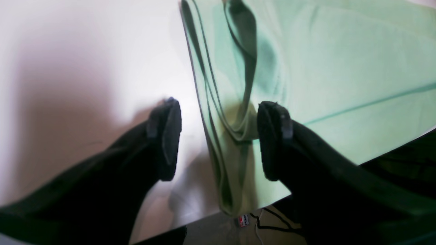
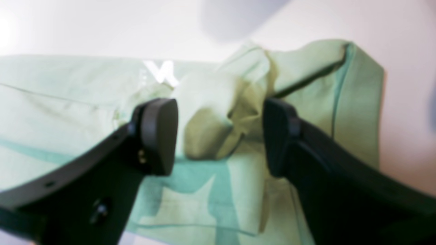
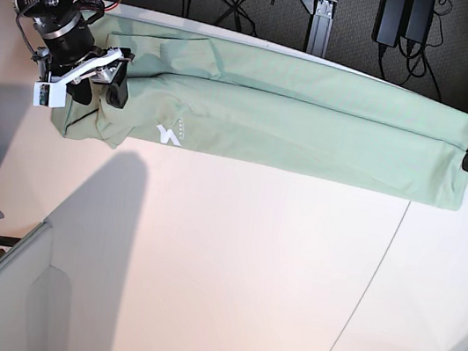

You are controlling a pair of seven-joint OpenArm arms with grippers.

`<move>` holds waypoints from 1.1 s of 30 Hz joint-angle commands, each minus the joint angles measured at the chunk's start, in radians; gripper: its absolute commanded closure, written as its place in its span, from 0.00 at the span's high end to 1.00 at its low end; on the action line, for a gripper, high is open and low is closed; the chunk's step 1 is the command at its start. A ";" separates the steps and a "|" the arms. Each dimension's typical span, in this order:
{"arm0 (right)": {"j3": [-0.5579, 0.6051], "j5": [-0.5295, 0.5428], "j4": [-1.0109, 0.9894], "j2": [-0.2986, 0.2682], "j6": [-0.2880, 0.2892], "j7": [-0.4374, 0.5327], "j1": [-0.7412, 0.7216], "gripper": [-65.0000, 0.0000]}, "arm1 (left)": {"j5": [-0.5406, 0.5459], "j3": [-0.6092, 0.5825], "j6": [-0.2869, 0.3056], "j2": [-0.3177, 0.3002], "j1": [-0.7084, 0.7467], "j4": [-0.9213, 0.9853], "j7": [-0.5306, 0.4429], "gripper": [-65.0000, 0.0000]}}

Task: Fold the T-shirt properly
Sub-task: 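Hold the folded edge with both grippers and press it flat, then release the shirt and move the left gripper to the folded strip's middle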

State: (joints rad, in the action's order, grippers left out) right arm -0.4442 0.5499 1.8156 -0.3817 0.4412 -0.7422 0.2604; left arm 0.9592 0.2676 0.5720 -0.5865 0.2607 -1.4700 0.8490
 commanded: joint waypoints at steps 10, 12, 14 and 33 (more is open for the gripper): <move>-0.010 0.011 0.018 -0.014 0.000 0.019 -0.007 0.60 | 0.016 0.003 0.000 0.036 -0.005 -0.012 -0.014 0.60; -0.010 0.011 0.018 -0.014 0.000 0.019 -0.007 0.60 | 0.016 -0.002 0.000 0.043 -0.005 -0.012 -0.014 0.59; -0.010 0.011 0.018 -0.014 0.000 0.019 -0.007 0.60 | 0.014 -0.007 0.000 0.049 -0.005 -0.012 -0.015 0.60; -0.010 0.011 0.018 -0.014 0.000 0.023 -0.010 0.60 | -0.077 -0.007 0.115 0.065 -0.014 -0.012 -0.158 0.00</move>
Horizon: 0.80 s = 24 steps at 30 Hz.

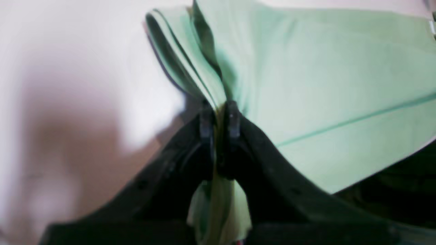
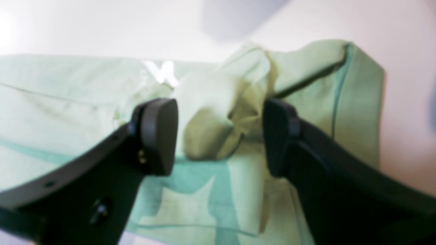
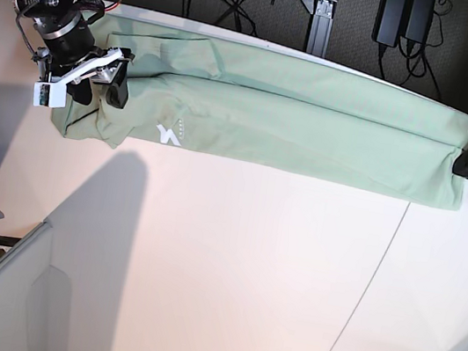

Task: Fold the T-shirt properly
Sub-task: 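Release the shirt and move the left gripper to the folded strip's middle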

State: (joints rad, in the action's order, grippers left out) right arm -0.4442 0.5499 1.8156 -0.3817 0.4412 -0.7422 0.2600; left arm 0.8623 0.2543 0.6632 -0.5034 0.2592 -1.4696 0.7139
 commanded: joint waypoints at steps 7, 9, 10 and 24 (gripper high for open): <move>-0.046 0.019 0.018 -0.014 -0.001 0.023 -0.030 0.60 | -0.159 0.006 0.035 -0.018 -0.123 -0.010 -0.113 0.00; -0.068 0.035 0.018 -0.014 0.000 0.023 -0.030 0.60 | -0.198 0.006 0.035 -0.018 -0.164 0.006 -0.127 0.00; -0.079 0.042 0.018 -0.014 0.000 0.023 -0.030 0.60 | -0.212 0.006 0.035 -0.019 -0.187 0.019 -0.128 0.00; -0.128 0.061 0.018 -0.014 0.000 0.013 -0.030 0.60 | -0.227 -0.014 0.035 -0.092 -0.236 -0.167 -0.089 0.00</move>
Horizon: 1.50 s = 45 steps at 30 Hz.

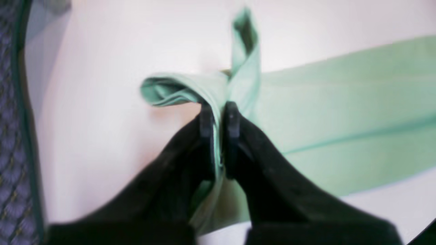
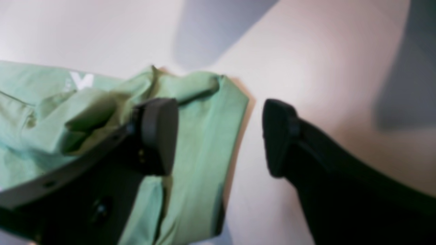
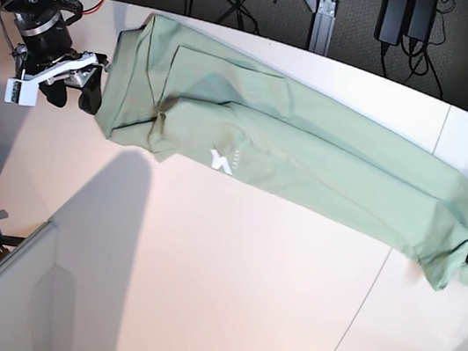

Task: Fold the T-shirt properly
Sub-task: 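Release the shirt and move the left gripper to the folded strip's middle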

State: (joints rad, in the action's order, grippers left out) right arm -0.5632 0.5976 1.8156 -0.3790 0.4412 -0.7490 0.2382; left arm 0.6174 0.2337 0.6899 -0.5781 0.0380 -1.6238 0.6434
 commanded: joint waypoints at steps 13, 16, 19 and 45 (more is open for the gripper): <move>-0.009 0.013 0.018 -0.017 0.000 0.023 -0.008 0.60 | -0.192 -0.380 -0.069 0.191 0.013 -0.186 -0.019 0.00; -0.009 0.013 0.018 -0.017 0.000 0.023 -0.008 0.60 | -0.204 -0.399 -0.069 0.231 0.012 -0.126 -0.019 0.00; -0.009 0.017 0.018 -0.017 0.000 0.023 -0.008 0.60 | -0.198 -0.410 -0.065 0.249 0.013 -0.080 -0.022 0.00; -0.066 0.076 -0.139 -0.017 -0.003 -0.016 0.009 0.67 | 0.183 -0.317 0.008 0.277 0.020 -0.203 0.058 0.62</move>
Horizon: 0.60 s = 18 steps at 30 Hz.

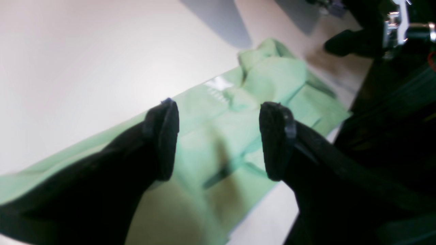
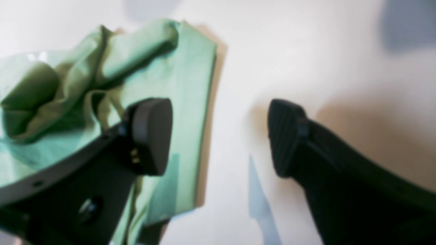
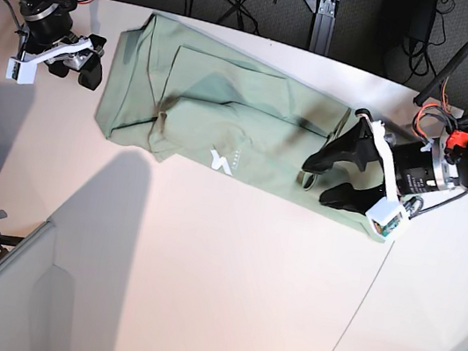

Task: Fold the T-shirt properly
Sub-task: 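Release the shirt and move the left gripper to the folded strip's middle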

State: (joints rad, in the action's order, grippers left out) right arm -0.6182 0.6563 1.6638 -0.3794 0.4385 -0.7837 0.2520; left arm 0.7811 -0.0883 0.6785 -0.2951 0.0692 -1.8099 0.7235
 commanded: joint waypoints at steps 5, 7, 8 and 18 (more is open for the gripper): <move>-0.010 0.063 -0.074 -0.016 0.000 0.016 -0.005 0.67 | 0.014 0.076 0.020 -0.058 0.001 -0.016 -0.023 0.62; -0.010 0.093 -0.129 -0.016 0.000 0.016 -0.005 0.67 | 0.014 0.090 0.020 -0.077 0.003 -0.016 -0.024 0.62; -0.009 0.107 -0.151 -0.016 0.000 0.014 -0.005 0.67 | 0.014 0.093 0.020 -0.085 0.003 -0.016 -0.024 0.62; 0.047 0.154 -0.185 0.061 0.003 -0.006 -0.016 0.67 | 0.035 0.091 0.020 -0.109 0.003 -0.016 -0.023 0.62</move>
State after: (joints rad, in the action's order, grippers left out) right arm -0.5735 0.8101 1.4704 -0.3119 0.4416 -0.7673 0.2352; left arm 0.7929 -0.0006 0.6796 -0.3962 0.0860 -1.8099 0.7250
